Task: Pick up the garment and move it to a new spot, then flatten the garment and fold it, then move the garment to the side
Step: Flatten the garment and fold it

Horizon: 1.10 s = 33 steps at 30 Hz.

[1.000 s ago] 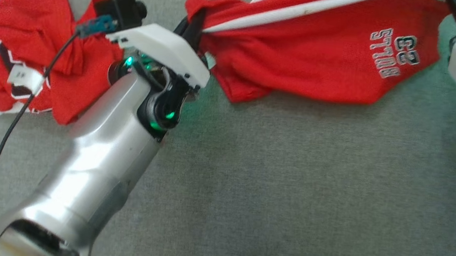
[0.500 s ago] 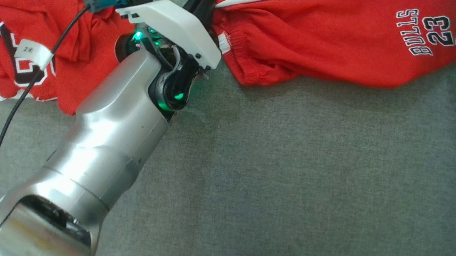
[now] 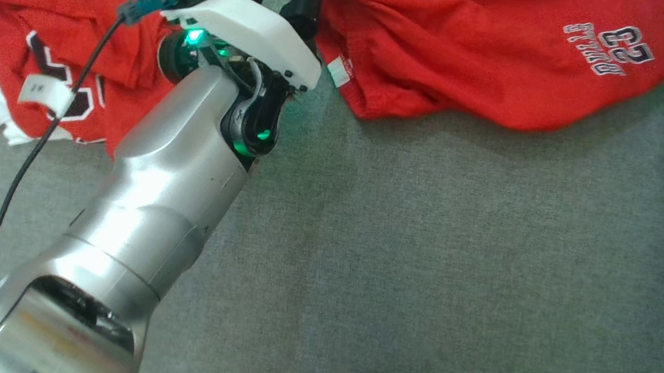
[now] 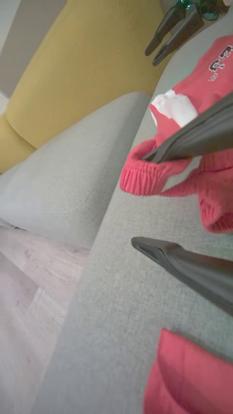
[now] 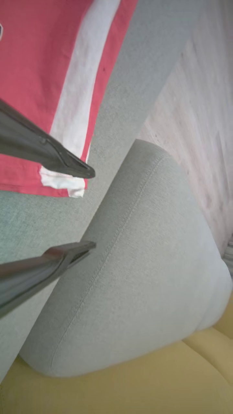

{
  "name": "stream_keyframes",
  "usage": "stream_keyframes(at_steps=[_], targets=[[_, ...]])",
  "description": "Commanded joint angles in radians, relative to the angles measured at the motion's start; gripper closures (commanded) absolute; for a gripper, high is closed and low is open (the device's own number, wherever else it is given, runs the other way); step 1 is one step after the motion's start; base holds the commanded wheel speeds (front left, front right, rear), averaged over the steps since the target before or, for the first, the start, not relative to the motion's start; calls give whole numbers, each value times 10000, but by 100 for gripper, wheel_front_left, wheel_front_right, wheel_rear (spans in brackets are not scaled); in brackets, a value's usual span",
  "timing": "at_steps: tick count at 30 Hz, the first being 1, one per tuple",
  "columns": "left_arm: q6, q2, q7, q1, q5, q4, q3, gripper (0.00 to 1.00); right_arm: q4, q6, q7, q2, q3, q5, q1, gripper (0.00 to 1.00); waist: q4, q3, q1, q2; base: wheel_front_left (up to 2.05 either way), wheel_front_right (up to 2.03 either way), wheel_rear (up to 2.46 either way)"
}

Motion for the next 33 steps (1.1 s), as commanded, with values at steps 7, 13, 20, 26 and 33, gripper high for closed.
stream_keyframes(at_steps=[7, 13, 20, 26, 33], targets=[[11, 1095, -1450, -34, 875, -508, 434, 0, 743, -11, -718, 392, -1153, 492, 549, 0, -326, -1377, -1, 0, 0, 0, 0], [277, 1721, -1677, 712, 1558, -1190, 908, 0, -98, -11, -742, 413, -2445, 286, 1357, 0, -596, -2332, -1, 0, 0, 0, 0], [825, 2408, -1689, 2602, 3344, -2794, 1929, 0, -1951, -11, -745, 652, -4951, -608, 3424, 0, -909, -3405, -1, 0, 0, 0, 0], [944, 2494, -1691, 4343, 4416, -3565, 2451, 0, -3470, -11, -746, 1361, -6700, -1574, 5646, 0, -1078, -4113, -1, 0, 0, 0, 0], [899, 2187, -1691, 6250, 5545, -4268, 3090, 0, -4763, -11, -746, 2628, -8228, -2342, 8050, 0, -1206, -4617, -1, 0, 0, 0, 0]])
